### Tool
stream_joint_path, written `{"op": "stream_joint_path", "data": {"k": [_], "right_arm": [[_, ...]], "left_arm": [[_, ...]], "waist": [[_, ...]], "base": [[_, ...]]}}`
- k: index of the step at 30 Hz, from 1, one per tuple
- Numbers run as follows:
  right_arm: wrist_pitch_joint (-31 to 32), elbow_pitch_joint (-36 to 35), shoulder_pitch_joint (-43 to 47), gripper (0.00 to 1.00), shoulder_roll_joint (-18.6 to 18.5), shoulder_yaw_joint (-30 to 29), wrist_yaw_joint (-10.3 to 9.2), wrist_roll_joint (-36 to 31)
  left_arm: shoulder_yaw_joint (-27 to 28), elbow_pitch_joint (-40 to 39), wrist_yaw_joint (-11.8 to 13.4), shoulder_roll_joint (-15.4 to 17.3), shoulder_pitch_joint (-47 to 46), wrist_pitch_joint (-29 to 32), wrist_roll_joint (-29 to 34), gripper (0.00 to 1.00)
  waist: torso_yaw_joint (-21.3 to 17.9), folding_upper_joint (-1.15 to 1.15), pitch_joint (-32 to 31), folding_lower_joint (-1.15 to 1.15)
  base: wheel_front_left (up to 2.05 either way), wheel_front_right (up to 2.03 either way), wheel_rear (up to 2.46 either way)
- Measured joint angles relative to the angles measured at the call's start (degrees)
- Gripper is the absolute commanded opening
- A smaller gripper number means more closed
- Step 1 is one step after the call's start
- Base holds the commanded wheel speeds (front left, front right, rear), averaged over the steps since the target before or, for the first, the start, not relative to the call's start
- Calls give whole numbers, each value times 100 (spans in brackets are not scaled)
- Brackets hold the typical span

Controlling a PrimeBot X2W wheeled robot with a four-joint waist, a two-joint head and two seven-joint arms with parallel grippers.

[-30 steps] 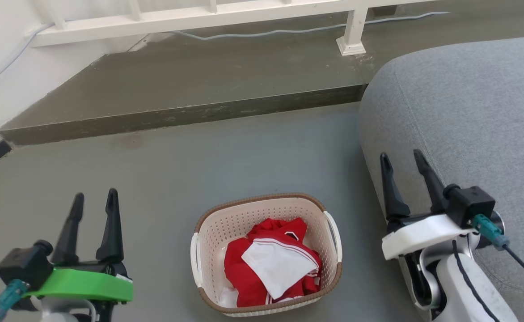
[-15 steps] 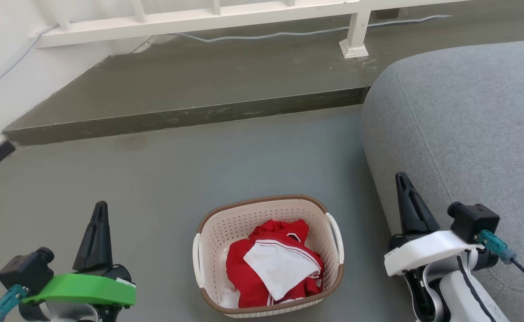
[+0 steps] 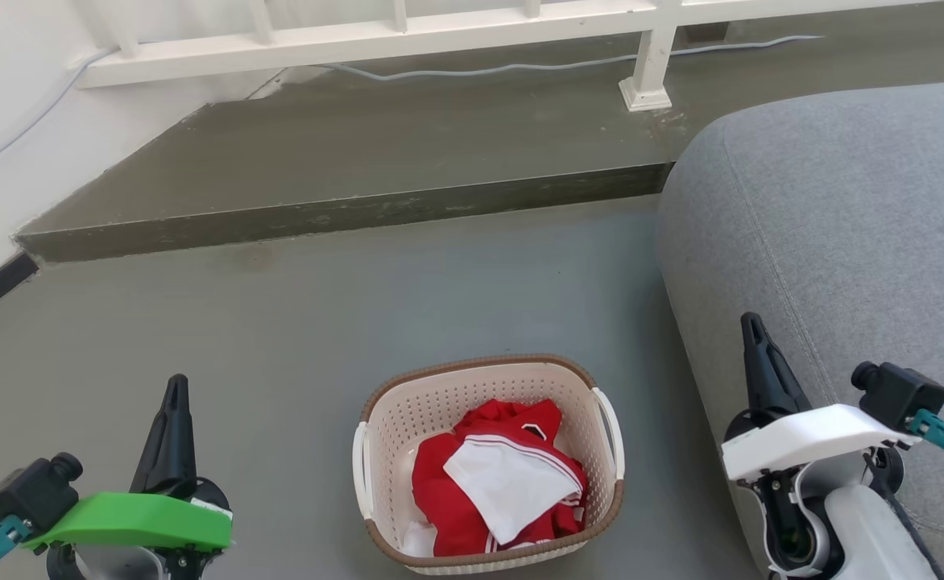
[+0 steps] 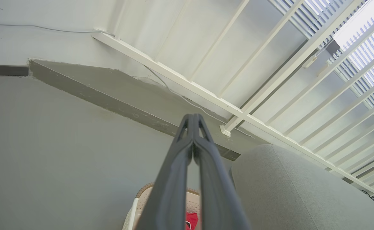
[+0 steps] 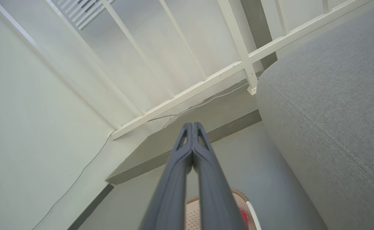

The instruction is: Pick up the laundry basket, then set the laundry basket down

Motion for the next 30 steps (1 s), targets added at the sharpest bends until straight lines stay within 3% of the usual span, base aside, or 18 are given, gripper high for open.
{"op": "stream_joint_path", "data": {"k": [30], "right_arm": [[561,155,-4,0,-97,-542,303,2474]], "left_arm": [[191,341,0,1,-48,601,-1928,0]], "waist": [[131,0,-106,0]], "base": [[0,0,0]]}}
